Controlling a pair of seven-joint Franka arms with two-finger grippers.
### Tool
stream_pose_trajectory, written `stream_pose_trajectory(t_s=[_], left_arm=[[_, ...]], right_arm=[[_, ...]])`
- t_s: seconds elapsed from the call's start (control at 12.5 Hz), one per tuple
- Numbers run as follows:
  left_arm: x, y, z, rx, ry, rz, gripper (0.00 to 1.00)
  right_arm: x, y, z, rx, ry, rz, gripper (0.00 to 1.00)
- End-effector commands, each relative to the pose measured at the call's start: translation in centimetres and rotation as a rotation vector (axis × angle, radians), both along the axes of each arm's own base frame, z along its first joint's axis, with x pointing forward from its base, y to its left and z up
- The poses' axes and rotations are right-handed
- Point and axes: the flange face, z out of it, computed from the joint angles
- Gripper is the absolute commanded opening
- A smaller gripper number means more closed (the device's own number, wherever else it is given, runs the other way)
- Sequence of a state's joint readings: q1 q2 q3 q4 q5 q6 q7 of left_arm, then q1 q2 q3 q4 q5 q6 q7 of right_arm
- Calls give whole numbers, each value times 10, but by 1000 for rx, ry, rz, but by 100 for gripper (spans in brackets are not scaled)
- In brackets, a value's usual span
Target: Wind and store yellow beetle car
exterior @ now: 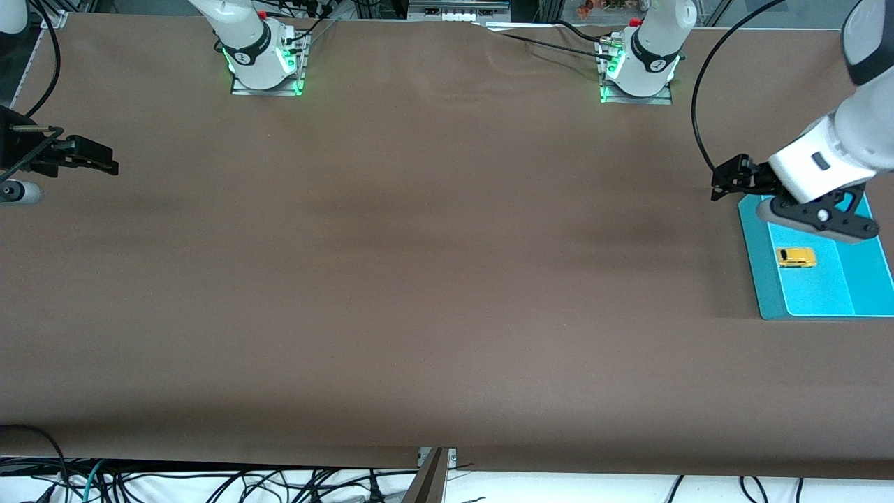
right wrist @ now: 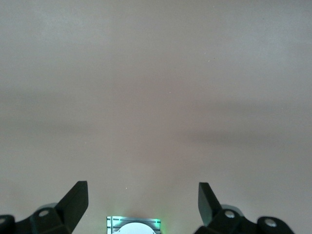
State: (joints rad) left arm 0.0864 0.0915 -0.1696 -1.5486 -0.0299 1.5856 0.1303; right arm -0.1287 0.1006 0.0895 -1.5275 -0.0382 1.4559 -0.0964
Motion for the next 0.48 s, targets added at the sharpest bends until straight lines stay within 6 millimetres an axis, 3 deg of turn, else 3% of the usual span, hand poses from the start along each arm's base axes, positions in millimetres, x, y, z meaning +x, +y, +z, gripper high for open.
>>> stream_pose_trajectory(t_s=[0.0, 0.4], left_arm=[[-33, 9, 7, 6, -30, 38, 100], [-38, 2, -1, 56, -17, 46, 100]], right_arm=[[3, -2, 4, 7, -6, 10, 100], [3, -2, 4, 7, -6, 10, 100]])
